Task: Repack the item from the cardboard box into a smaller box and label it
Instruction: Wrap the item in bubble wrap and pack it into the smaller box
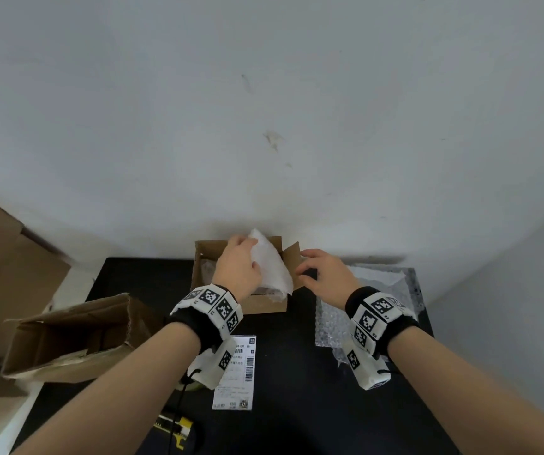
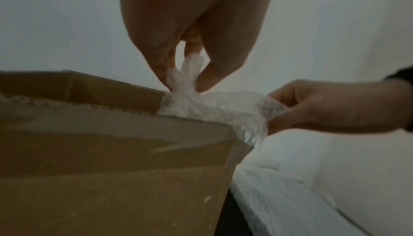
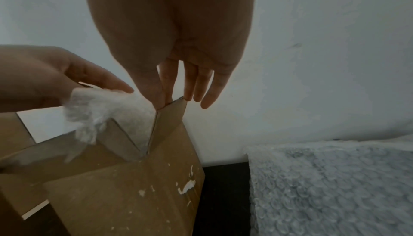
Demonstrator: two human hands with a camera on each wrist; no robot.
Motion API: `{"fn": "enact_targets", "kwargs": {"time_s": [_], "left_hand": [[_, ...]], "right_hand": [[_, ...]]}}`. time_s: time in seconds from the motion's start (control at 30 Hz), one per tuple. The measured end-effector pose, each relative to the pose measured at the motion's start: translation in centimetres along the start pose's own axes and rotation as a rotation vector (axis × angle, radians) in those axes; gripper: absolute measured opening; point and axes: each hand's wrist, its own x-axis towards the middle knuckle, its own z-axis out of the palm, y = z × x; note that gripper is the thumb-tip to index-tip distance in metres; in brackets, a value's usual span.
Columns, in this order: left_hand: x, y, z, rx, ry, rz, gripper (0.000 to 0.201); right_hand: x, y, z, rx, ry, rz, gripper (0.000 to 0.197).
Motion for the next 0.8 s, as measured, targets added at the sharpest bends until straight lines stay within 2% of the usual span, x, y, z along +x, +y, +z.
{"fn": "enact_targets", "kwargs": {"time_s": [0.1, 0.2, 0.27, 0.37, 0.47, 0.53, 0.67, 0.73, 0.8], "left_hand": [[-0.4, 0.1, 0.7, 0.036, 0.043, 0.046, 0.039], [-0.7, 0.0, 1.6, 0.094, -0.004, 0.121, 0.025], [-0.8, -0.4, 2.2, 0.121, -0.027, 0.158, 0.024], [-1.1, -1.3, 2.9, 0.153, -0.067, 0.182, 0.030], [-1.6, -2.3, 3.1, 0.135, -0.124, 0.148, 0.034], [-2.1, -2.7, 3.1, 0.120, -0.115, 0.140, 0.033], [-3.5, -3.6, 3.3, 0.140, 0.035, 0.280, 0.022], [-4.1, -4.3, 3.5, 0.160, 0.021, 0.373, 0.028], [-4.5, -5.0, 3.8, 0.189, -0.049, 0.438, 0.042]], "right_hand": [[-0.1, -0.3, 0.0, -0.059, 0.036, -0.045, 0.020], [-0.2, -0.9, 0.0, -0.133, 0.037, -0.142, 0.040], [-0.2, -1.4, 0.1, -0.204, -0.001, -0.195, 0.051], [-0.2, -2.1, 0.4, -0.357, -0.088, -0.256, 0.047], [-0.2, -2.5, 1.0, -0.485, -0.164, -0.276, 0.043], [-0.2, -2.9, 1.3, -0.608, -0.194, -0.292, 0.042], [0.1, -3.7, 2.1, -0.759, -0.233, -0.312, 0.042], [0.5, -3.9, 2.7, -0.829, -0.278, -0.286, 0.043], [1.0, -4.1, 3.1, -0.883, -0.354, -0.245, 0.045]]}}
